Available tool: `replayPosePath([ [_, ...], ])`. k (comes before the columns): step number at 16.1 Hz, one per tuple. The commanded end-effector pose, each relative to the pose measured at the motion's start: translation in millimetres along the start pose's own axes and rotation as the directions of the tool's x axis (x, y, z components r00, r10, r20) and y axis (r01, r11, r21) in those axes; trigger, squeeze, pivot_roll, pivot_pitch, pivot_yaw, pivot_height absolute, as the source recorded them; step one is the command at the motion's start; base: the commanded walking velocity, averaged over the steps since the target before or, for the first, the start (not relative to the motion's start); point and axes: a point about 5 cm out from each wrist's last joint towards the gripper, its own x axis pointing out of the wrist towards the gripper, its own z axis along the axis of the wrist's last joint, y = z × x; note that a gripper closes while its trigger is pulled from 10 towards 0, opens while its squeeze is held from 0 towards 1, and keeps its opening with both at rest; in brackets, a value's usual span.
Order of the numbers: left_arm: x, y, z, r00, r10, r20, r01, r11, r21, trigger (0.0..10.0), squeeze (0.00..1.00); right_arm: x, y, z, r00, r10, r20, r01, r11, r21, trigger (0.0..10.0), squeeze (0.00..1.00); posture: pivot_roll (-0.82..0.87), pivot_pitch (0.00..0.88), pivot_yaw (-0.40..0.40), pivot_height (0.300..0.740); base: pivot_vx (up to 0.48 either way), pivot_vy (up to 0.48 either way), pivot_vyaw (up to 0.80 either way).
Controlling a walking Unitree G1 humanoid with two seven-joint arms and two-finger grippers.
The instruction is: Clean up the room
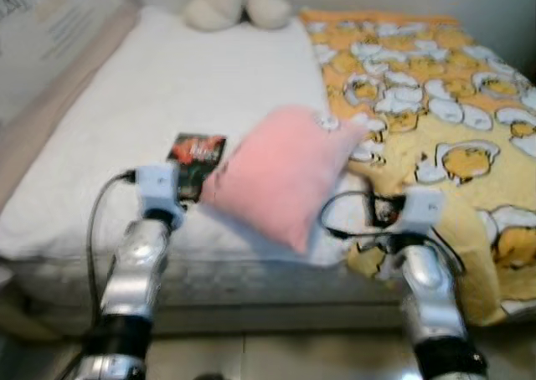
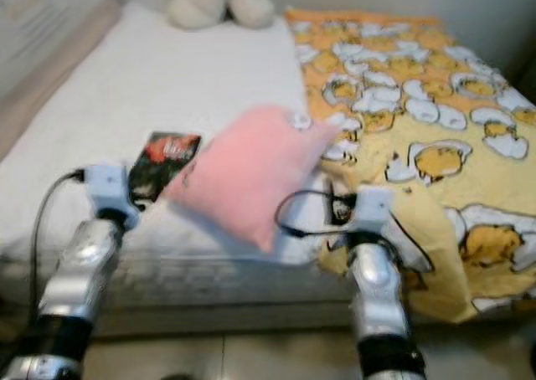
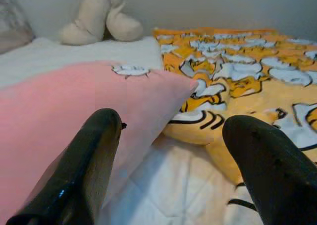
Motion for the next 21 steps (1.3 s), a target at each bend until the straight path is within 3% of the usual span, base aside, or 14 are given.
replayPosePath([
  [1, 4.1, -10.7, 5, 1.0, -0.025, 0.018, 0.025, 1.0, -0.009, 10.0, 0.0, -1.2, -15.2, 4, 0.999, -0.047, 0.016, 0.047, 0.999, 0.005, 10.0, 1.0, 0.01, 0.0, -0.019, 0.74, 0.469, 0.0, 0.0],
  [7, 6.3, -9.8, 6, 1.0, -0.01, 0.019, 0.01, 1.0, 0.002, 10.0, 0.0, -0.6, -9.1, 10, 0.999, -0.011, 0.051, 0.011, 1.0, 0.0, 10.0, 1.0, 0.01, 0.0, -0.025, 0.74, 0.467, 0.0, 0.0],
  [8, 10.1, -11.9, 8, 1.0, -0.017, 0.016, 0.017, 1.0, 0.015, 10.0, 0.0, 1.1, -9.7, 14, 0.998, -0.019, 0.058, 0.019, 1.0, 0.006, 10.0, 0.0, 0.01, 0.0, -0.027, 0.74, 0.0, 0.0, 0.0],
  [10, 17.7, -16.2, 15, 0.998, -0.057, 0.022, 0.056, 0.998, 0.012, 10.0, 0.0, 2.0, -10.8, 25, 0.995, -0.043, 0.085, 0.041, 0.999, 0.034, 10.0, 0.0, 0.0, 0.0, -0.034, 0.74, 0.0, 0.0, 0.0],
  [12, 36.1, -13.4, 33, 0.994, -0.113, 0.006, 0.113, 0.993, -0.036, 10.0, 0.0, 0.8, -10.9, 30, 0.997, -0.058, 0.057, 0.047, 0.982, 0.183, 10.0, 0.0, -0.01, 0.0, -0.037, 0.74, 0.0, 0.0, 0.0],
  [15, 51.3, -4.0, 39, 0.988, -0.14, -0.06, 0.132, 0.984, -0.117, 10.0, 0.0, -3.5, -17.4, 21, 1.0, 0.007, -0.024, -0.001, 0.977, 0.214, 10.0, 0.0, -0.02, 0.0, -0.032, 0.74, 0.0, 0.0, 0.0],
  [17, 60.7, 0.8, 41, 0.973, -0.197, -0.119, 0.176, 0.971, -0.164, 10.0, 0.0, -8.2, -31.5, 12, 0.988, 0.084, -0.132, -0.05, 0.969, 0.24, 10.0, 0.0, -0.05, 0.0, -0.02, 0.74, 0.0, 0.0, 0.0],
  [19, 66.5, 5.5, 48, 0.972, -0.206, -0.117, 0.187, 0.97, -0.155, 10.0, 0.0, -10.6, -41.7, 14, 0.976, 0.128, -0.178, -0.08, 0.964, 0.253, 10.0, 0.0, -0.06, 0.0, -0.014, 0.74, 0.0, 0.0, 0.0],
  [21, 73.5, -2.1, 54, 0.96, -0.254, -0.12, 0.231, 0.957, -0.177, 10.0, 0.0, -16.2, -40.7, 13, 0.951, 0.216, -0.22, -0.132, 0.929, 0.346, 10.0, 0.0, -0.08, 0.0, 0.005, 0.74, 0.0, 0.0, 0.0],
])
